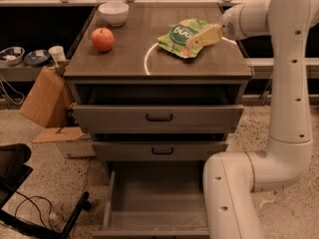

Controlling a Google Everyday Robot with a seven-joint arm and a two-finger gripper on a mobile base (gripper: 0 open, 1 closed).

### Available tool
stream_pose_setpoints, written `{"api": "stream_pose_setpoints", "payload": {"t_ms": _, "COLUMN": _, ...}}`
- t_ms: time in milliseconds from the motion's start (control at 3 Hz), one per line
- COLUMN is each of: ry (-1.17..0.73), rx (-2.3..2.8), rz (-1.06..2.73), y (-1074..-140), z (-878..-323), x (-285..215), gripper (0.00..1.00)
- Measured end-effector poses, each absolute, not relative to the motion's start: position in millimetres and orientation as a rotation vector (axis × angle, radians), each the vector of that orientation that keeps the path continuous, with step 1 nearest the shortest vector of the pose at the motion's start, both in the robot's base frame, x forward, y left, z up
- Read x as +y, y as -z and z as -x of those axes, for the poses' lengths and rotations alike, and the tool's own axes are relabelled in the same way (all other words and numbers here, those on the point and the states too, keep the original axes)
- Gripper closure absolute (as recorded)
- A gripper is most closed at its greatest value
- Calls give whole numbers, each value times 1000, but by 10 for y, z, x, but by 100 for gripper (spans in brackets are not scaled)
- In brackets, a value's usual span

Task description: Place green rice chip bag into bottom drawer

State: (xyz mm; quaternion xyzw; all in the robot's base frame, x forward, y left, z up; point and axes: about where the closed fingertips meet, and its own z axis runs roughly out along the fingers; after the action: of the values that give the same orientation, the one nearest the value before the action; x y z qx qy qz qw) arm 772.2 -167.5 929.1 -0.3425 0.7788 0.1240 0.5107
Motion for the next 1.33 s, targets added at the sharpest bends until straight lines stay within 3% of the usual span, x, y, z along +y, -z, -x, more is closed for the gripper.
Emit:
{"api": "stream_pose_setpoints", "payload": {"t_ms": 667, "ry": 52, "rx": 1843, "rz": 1004, "y": -8733, "z": -7732, "x": -1658, "gripper": 0}}
{"api": "stream_pose_setpoints", "payload": {"t_ms": 1333, "ry": 52, "rx": 1851, "rz": 945, "y": -8820, "z": -7927, "x": -1613, "gripper": 0}}
